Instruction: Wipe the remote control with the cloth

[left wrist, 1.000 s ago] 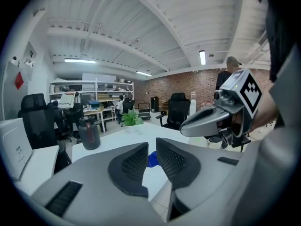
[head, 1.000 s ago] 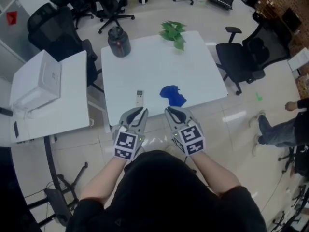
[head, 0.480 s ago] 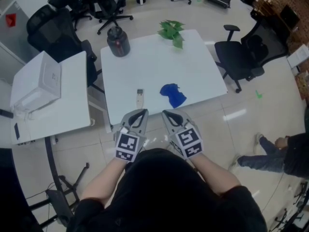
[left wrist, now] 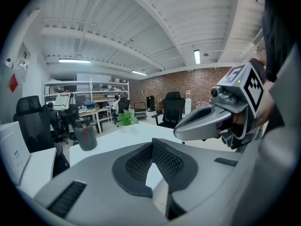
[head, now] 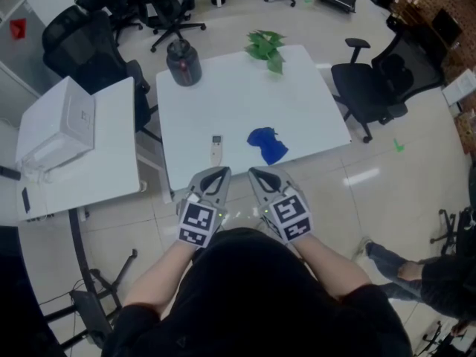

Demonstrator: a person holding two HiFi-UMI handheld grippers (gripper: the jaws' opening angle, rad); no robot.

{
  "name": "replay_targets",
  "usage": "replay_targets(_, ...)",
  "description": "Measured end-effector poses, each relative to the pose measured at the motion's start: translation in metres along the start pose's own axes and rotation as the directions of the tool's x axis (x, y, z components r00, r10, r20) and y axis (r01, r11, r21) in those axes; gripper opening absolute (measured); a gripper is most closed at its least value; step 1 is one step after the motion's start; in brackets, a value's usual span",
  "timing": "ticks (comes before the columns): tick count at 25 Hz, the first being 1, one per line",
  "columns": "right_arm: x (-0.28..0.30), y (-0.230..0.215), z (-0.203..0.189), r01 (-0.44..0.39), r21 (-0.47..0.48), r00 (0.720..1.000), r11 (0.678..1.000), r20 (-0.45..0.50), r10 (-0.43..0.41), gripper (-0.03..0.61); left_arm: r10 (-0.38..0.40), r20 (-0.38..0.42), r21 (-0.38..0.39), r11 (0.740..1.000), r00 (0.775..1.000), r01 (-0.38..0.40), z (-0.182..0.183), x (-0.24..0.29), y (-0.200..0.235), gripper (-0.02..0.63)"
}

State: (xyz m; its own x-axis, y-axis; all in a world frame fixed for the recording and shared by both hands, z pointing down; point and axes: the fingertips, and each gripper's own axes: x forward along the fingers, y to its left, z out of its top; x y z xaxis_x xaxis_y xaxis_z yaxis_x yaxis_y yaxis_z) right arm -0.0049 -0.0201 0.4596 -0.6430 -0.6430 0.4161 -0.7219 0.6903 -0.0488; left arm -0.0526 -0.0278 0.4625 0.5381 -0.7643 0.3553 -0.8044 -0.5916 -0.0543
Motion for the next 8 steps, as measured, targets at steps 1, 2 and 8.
replay_targets(1, -0.0001, 0.0004, 0.0004, -0.001, -0.001, 1.0, 1.0, 0.0, 0.001, 0.008, -0.001, 0.0, -0.002, 1.0, 1.0, 0.001, 0.0005, 0.0003, -0.0005, 0.002)
replay_targets(2, -0.0003, 0.0007, 0.0008, -0.001, -0.002, 1.0, 1.0, 0.0, 0.001, 0.008, -0.002, 0.0, -0.003, 1.0, 1.0, 0.002, 0.0013, 0.0005, -0.0009, 0.002)
replay_targets(8, 0.0023, 0.0015, 0.0008, -0.009, -0.013, 1.0, 1.0, 0.004, 0.009, 0.008, -0.01, -0.001, 0.011, 1.0, 1.0, 0.01, 0.001, 0.0019, -0.0006, 0.002)
